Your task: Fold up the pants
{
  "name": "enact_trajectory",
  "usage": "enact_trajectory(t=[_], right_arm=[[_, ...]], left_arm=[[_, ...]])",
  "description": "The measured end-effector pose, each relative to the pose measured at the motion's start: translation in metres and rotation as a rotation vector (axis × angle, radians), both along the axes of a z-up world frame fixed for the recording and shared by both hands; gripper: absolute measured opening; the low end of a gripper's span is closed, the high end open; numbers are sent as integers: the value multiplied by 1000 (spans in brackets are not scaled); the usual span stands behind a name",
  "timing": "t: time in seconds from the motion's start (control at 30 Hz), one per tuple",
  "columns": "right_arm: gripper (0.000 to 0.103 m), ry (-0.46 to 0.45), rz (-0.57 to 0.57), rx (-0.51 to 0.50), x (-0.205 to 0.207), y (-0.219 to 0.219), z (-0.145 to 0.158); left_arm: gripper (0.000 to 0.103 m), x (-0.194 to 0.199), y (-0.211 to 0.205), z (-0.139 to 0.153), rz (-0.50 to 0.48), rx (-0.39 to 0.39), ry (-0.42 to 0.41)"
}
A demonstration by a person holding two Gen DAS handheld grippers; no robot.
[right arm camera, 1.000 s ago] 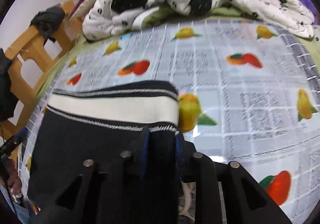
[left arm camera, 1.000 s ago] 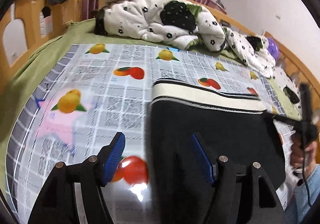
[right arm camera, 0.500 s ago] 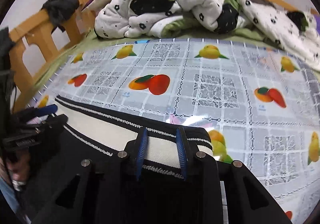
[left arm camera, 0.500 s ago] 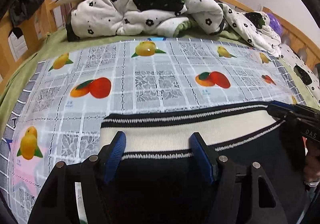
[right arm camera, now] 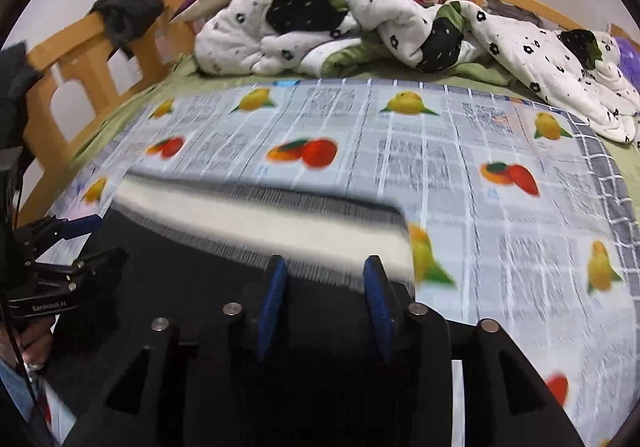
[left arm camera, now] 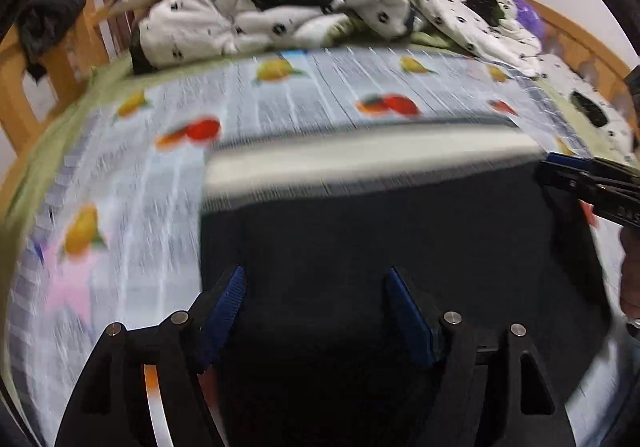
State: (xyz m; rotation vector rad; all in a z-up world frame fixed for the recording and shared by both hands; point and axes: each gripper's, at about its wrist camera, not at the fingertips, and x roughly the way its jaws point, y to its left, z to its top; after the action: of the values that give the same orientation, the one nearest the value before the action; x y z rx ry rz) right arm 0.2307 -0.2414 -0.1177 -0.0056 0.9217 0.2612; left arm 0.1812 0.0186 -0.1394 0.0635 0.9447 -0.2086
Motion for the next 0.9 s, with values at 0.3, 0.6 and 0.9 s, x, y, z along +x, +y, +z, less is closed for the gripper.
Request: enact_trajectory(t=[0.3,0.6,0.9], right_arm=[[48,38,-70,20,-114,-17,-12],[48,43,-133,120,-176,-40,-7],[48,41,-131,129,-181,-42,-5]], left_arm=[[71,-116,28,-8,34,-82,-37],[72,-171,35,-11,19,67,-63],[61,-173,8,-24,-70,338,-132]])
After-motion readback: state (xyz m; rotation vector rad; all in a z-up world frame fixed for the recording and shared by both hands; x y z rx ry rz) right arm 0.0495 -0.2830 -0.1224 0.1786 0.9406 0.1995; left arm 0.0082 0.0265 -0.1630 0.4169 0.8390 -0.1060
